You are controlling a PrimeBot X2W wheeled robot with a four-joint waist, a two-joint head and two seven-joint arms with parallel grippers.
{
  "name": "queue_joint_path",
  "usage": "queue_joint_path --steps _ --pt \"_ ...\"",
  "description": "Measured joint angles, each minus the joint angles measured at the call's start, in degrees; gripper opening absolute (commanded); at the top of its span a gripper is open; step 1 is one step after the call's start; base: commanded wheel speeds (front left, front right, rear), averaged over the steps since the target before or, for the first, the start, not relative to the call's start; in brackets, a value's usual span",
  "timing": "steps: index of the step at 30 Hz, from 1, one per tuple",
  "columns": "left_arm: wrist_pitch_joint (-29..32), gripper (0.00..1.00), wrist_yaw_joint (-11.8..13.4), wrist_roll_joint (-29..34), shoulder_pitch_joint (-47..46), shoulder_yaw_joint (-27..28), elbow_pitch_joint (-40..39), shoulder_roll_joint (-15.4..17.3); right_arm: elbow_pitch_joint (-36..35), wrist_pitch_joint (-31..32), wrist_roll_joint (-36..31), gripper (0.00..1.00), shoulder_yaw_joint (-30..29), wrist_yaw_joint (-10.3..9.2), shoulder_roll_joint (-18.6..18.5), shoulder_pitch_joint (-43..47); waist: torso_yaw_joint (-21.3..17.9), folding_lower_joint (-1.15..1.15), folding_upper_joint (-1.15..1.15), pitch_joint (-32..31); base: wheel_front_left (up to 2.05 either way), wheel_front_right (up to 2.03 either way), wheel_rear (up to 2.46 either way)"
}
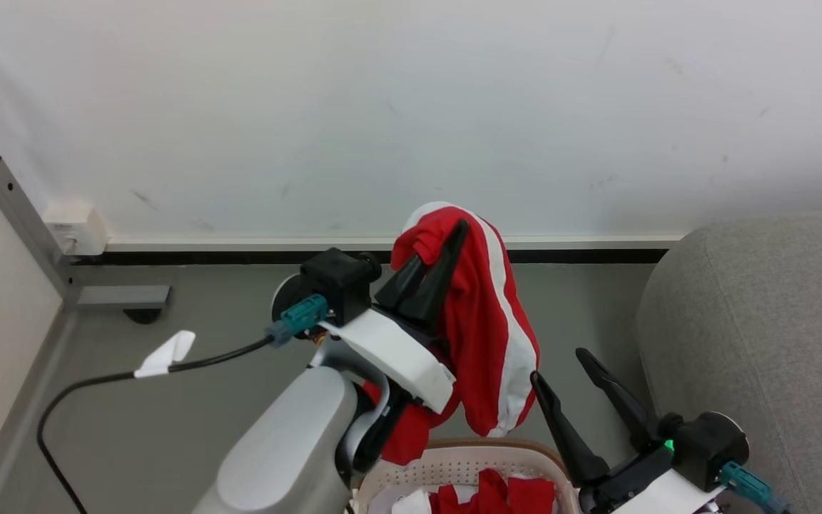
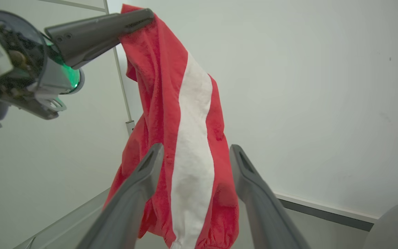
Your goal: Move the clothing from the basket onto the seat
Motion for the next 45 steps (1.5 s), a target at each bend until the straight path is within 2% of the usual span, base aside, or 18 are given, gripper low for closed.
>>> queue_joint_path --steps 9,21,27,28,29,31,32,38,45 --pt "0.3 0.0 -0.8 -0.8 1.6 -5.7 0.3 -0.8 7.0 0.0 0.4 1.0 6.5 0.0 -1.2 -5.4 2.4 0.0 0.0 -0.3 0.0 0.0 0.0" --pt "1.5 0.0 -0.6 -3.3 2.1 -14.3 -3.4 -1.2 24.7 0.5 4.2 1.0 14.9 0.0 -0.8 -12.0 7.3 0.0 0.0 -0.8 0.0 0.0 0.0" --pt "2.0 0.0 0.3 -5.4 1.8 -18.1 -5.2 -1.2 30.2 0.2 7.0 1.0 17.4 0.0 0.1 -14.4 9.4 0.0 0.0 -1.4 0.0 0.0 0.0" --pt "2.0 0.0 0.5 -5.5 1.8 -18.4 -5.3 -1.2 30.8 0.2 7.4 0.95 17.7 0.0 0.3 -14.6 9.7 0.0 0.0 -1.5 0.0 0.0 0.0" --pt "2.0 0.0 0.6 -5.6 1.7 -18.8 -5.4 -1.2 31.0 0.2 7.7 0.67 17.9 0.0 0.5 -14.7 10.0 0.0 0.0 -1.6 0.0 0.0 0.0" --pt "2.1 0.0 0.9 -5.7 1.4 -19.1 -5.2 -1.2 31.1 0.1 8.2 0.04 17.9 0.0 0.5 -15.1 10.4 0.0 0.0 -1.8 0.0 0.0 0.0" --pt "2.1 0.0 1.1 -5.8 1.3 -19.2 -5.2 -1.2 31.1 0.1 8.3 0.0 17.9 0.0 0.5 -15.3 10.5 0.0 0.0 -1.9 0.0 0.0 0.0" --pt "1.7 0.0 1.8 -6.3 1.0 -18.9 -4.0 -1.2 29.8 0.1 8.8 0.0 16.1 0.0 0.1 -14.8 11.2 0.0 0.0 -2.4 0.0 0.0 0.0" --pt "0.1 0.0 2.9 -6.5 1.0 -17.2 -1.1 0.5 25.3 0.1 9.0 0.0 8.9 0.0 -0.2 -11.8 10.7 0.0 0.0 -1.9 0.0 0.0 0.0"
